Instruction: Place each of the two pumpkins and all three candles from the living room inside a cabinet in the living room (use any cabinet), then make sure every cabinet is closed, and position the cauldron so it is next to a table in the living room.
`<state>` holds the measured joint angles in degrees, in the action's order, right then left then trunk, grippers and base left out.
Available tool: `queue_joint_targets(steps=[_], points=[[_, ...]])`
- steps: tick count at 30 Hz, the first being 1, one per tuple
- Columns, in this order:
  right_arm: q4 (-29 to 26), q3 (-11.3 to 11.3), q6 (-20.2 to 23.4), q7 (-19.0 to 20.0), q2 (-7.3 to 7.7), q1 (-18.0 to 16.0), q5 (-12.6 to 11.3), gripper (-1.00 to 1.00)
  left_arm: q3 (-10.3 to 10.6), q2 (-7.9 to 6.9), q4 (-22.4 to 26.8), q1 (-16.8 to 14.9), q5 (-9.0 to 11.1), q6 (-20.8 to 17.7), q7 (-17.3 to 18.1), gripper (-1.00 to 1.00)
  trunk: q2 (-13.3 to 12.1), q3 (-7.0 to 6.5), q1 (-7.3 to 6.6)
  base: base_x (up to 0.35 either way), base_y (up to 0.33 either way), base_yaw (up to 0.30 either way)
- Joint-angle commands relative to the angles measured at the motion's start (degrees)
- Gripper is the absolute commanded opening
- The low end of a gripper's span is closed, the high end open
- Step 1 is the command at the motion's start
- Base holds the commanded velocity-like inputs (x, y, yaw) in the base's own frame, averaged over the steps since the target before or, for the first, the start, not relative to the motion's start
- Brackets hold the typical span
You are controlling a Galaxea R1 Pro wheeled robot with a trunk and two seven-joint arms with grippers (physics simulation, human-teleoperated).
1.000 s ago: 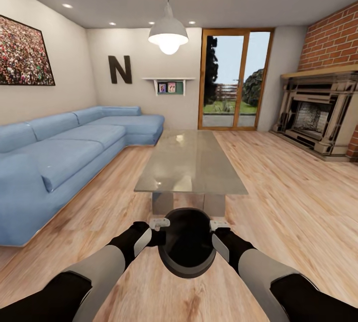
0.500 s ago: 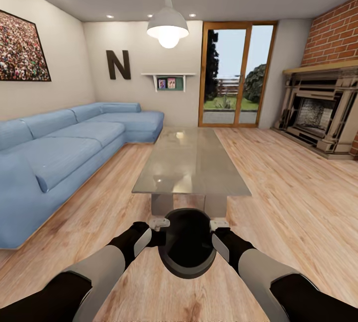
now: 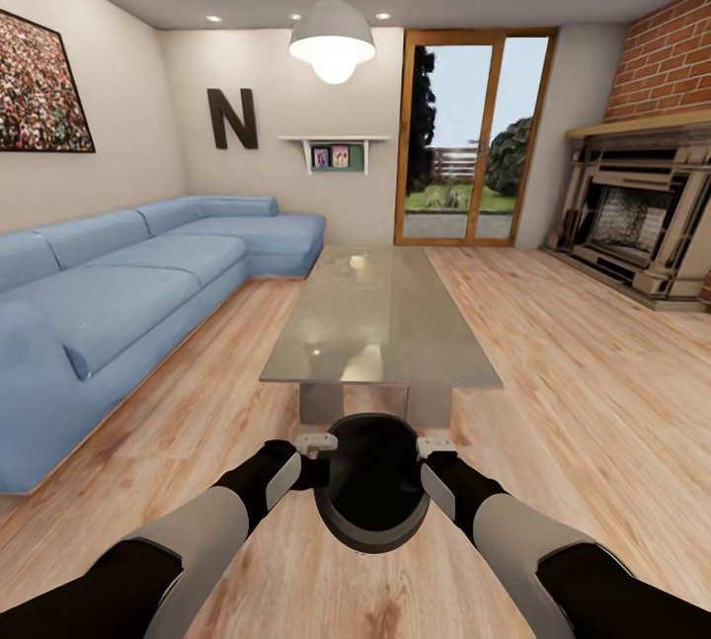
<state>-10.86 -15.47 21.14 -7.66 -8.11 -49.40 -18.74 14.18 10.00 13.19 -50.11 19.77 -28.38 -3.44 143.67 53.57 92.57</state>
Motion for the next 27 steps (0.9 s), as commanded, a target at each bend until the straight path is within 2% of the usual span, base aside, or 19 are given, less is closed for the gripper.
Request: queue_joint_targets(steps=[1, 18, 27], points=[[0.0, -2.7, 0.1, 1.9, 0.02, 0.0, -2.4, -1.0, 0.6, 0.0, 0.5, -0.1, 0.6, -0.3, -0.4, -1.0, 0.0, 0.15, 0.01, 0.284, 0.0, 0.0], [0.0, -2.7, 0.1, 1.9, 0.02, 0.0, -2.4, -1.0, 0.7, 0.0, 0.5, -0.1, 0.6, -0.2, -0.4, -1.0, 0.0, 1.7, 0.01, 0.032, 0.0, 0.0], [0.0, -2.7, 0.1, 1.9, 0.02, 0.0, -2.4, -1.0, 0.7, 0.0, 0.5, -0.1, 0.6, -0.3, -0.4, -1.0, 0.2, 4.52, 0.24, 0.0, 0.0, 0.0]])
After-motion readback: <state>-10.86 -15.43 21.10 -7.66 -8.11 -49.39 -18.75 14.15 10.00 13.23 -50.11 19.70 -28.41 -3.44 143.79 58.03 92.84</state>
